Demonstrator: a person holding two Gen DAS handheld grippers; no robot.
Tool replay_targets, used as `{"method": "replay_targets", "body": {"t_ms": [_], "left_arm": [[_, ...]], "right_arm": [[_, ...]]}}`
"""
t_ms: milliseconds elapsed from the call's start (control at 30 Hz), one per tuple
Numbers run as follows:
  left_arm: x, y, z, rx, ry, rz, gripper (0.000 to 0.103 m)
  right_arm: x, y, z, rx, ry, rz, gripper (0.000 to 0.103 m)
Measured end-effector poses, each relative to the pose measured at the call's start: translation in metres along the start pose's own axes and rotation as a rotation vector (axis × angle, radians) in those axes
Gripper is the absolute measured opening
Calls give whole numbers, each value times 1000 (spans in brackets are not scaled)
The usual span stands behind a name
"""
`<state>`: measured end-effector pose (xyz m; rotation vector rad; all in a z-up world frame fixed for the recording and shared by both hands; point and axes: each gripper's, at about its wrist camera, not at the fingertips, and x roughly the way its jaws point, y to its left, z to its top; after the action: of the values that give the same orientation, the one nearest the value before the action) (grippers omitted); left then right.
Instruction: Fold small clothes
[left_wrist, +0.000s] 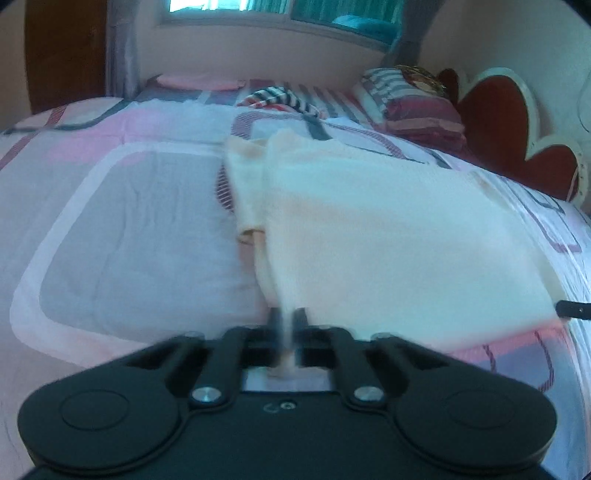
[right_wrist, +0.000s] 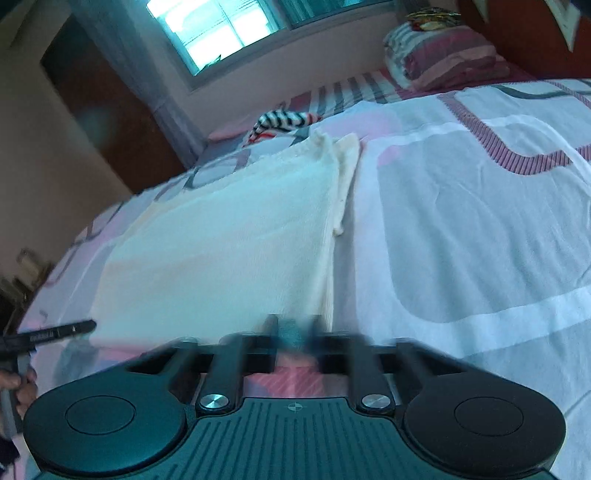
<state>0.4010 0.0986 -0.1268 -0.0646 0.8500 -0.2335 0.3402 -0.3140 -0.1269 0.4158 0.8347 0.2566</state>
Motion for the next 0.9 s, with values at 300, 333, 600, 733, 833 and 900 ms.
{"method": "replay_targets", "body": {"t_ms": [300, 333, 600, 733, 833, 900], "left_arm": [[-20, 8, 2, 33, -112, 57, 66], [-20, 5, 10, 49, -145, 48, 66], [87, -100, 104, 184, -152, -52, 67], [130, -92, 110, 216, -95, 41, 67], [126, -44, 100, 151, -117, 61, 75], [120, -29, 100, 119, -125, 47, 74]], "right_arm": [[-22, -7, 11, -1, -116, -73, 39], [-26, -5, 21, -11, -170, -75, 52], [109, 95, 103, -213, -147, -64, 25], [160, 107, 105, -330, -73, -110, 25], [151, 61, 107, -295, -101, -243, 25], [143, 19, 110, -193, -109, -269, 25]]}}
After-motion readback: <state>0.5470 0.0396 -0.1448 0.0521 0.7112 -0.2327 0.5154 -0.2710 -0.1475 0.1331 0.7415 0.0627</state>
